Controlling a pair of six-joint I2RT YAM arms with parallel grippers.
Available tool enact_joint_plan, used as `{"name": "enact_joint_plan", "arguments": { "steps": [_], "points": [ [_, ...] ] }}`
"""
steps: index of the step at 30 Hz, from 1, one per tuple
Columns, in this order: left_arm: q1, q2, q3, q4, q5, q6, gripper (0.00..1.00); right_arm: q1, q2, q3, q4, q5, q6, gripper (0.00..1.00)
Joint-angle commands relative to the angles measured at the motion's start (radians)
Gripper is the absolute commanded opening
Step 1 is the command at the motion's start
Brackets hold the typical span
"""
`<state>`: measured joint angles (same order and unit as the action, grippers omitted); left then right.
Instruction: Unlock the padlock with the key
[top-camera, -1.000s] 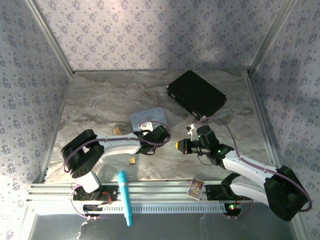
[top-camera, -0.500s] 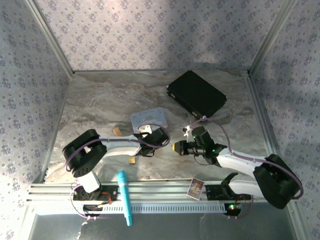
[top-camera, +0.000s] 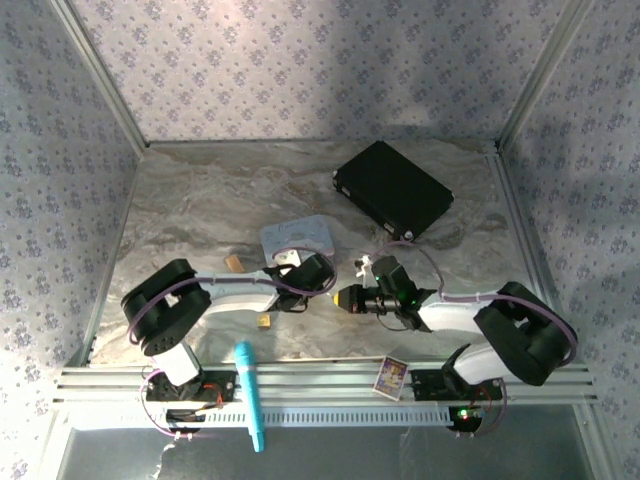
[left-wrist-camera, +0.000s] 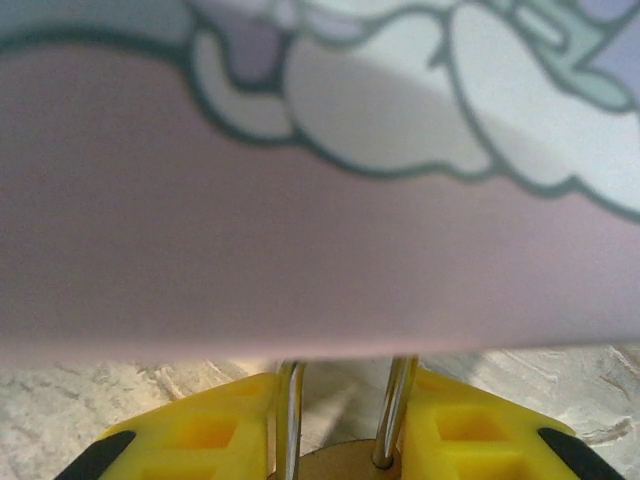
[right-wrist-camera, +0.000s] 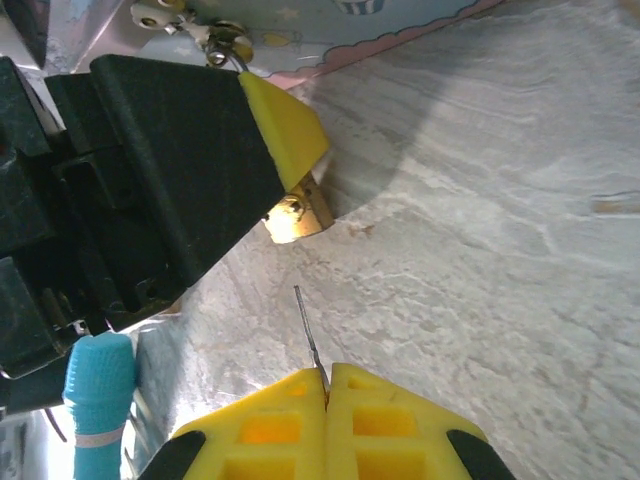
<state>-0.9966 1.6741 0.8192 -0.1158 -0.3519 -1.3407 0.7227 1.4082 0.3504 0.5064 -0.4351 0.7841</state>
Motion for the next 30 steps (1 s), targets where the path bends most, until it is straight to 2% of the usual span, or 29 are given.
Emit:
{"name": "enact_joint_plan", "arguments": {
  "steps": [1, 4, 10, 21, 30],
  "points": [
    [0.013, -0.021, -0.043, 0.049, 0.089, -0.087, 0.26, 0.002, 0.040, -0.032, 0.131, -0.061, 0.053, 0.00],
    [0.030, -0.037, -0.053, 0.083, 0.135, -0.106, 0.26, -0.001, 0.071, -0.039, 0.180, -0.095, 0.063, 0.00],
    [0.039, -0.054, -0.076, 0.118, 0.154, -0.143, 0.23, -0.008, 0.110, -0.057, 0.251, -0.152, 0.090, 0.00],
    [0.050, -0.075, -0.100, 0.159, 0.191, -0.179, 0.20, -0.074, 0.161, -0.076, 0.320, -0.191, 0.113, 0.00],
    [0.056, -0.077, -0.091, 0.179, 0.227, -0.189, 0.19, -0.082, 0.218, -0.068, 0.394, -0.225, 0.125, 0.00]
  ]
}}
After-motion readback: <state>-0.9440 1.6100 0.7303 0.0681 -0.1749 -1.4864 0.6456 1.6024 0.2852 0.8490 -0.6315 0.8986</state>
